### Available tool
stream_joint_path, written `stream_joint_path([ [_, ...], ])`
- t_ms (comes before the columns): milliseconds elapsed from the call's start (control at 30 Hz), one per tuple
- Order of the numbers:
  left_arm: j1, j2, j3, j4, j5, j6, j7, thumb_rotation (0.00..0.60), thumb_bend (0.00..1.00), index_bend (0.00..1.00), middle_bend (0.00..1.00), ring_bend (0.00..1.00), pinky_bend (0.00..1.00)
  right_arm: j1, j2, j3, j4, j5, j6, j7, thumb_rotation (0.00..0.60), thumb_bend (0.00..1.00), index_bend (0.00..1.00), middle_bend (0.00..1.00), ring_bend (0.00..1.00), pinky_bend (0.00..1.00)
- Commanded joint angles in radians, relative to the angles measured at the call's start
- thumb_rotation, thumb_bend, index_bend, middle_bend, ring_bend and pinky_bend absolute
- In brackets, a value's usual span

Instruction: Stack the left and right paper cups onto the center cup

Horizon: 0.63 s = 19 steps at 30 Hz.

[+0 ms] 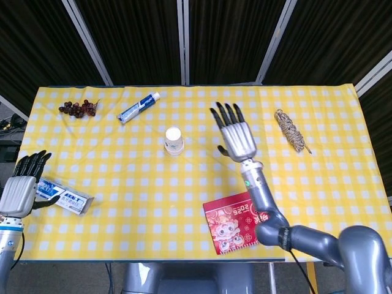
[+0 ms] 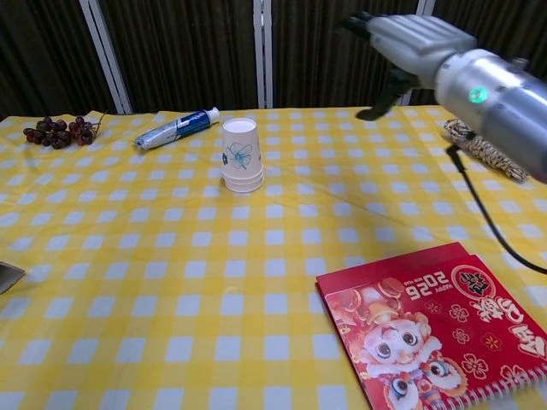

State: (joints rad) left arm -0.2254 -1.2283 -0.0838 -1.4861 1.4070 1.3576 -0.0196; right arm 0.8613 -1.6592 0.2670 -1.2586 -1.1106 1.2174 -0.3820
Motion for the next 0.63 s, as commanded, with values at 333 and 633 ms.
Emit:
stream_joint_path([
  [333, 0.012, -0.043, 0.025, 0.030, 0.029, 0.021, 0.058, 0.600, 0.09, 0.00, 0.00, 0.00, 0.00, -0.428, 0.231, -0.253, -0.080, -0.152, 0.235, 0.340, 0.600, 0.09, 0.00, 0.00, 0.00, 0.00],
  [633, 0.041, -0.058, 0.046, 0.041, 0.050, 0.060, 0.068, 0.600, 0.09, 0.00, 0.00, 0.00, 0.00, -0.555, 0.261, -0.288, -0.037, -0.203, 0.314, 0.467, 0.600, 0.09, 0.00, 0.00, 0.00, 0.00],
])
